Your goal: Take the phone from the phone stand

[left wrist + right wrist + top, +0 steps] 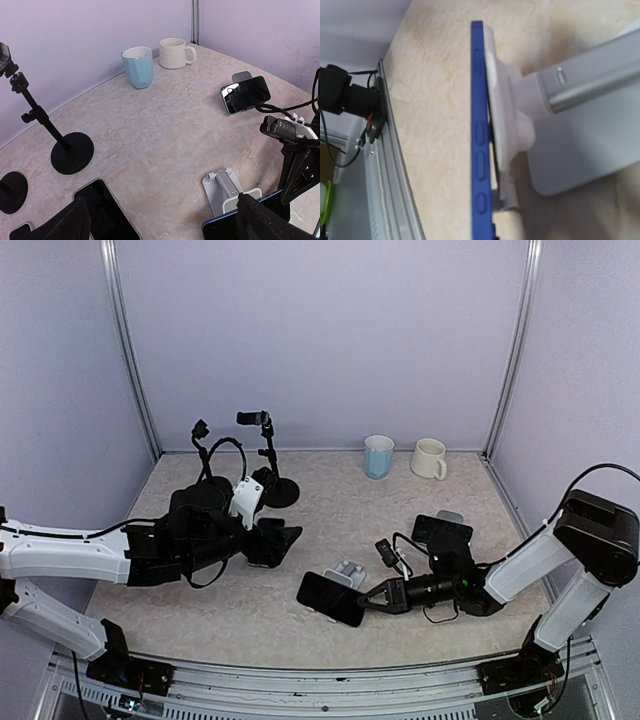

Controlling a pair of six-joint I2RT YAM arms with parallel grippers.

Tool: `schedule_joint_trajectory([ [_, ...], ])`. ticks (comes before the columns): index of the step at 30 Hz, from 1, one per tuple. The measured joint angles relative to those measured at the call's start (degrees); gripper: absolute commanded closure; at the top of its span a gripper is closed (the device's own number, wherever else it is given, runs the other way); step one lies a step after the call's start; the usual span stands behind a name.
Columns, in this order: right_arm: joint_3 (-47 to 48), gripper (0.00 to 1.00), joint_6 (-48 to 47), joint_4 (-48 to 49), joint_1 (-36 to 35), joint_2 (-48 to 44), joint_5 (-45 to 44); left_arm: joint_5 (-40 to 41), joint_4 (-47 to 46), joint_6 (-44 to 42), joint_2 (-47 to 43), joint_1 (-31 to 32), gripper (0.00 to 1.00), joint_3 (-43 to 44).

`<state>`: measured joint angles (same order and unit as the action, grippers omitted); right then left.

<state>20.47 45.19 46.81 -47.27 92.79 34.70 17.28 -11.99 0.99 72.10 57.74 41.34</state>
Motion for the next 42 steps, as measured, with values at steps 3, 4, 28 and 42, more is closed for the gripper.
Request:
schedule_joint_trajectory([
  [3,1.38,1.00,-1.01,-3.32,0.00,-0.94,-0.20,0.09,0.02,-0.81,0.00,0.44,0.01,0.00],
  [4,1.79,1.00,-1.40,-4.33,0.00,-1.22,-0.31,0.11,0.02,-1.20,0.00,0.57,0.01,0.00],
  [28,13.05,1.00,-8.33,-28.06,0.00,-9.35,6.69,-3.08,15.98,-21.97,0.79,14.97,0.02,3.45],
  [42,17.42,1.00,-9.46,-36.57,-0.37,-9.35,12.94,2.89,26.25,-29.00,14.78,20.09,0.01,10.84],
])
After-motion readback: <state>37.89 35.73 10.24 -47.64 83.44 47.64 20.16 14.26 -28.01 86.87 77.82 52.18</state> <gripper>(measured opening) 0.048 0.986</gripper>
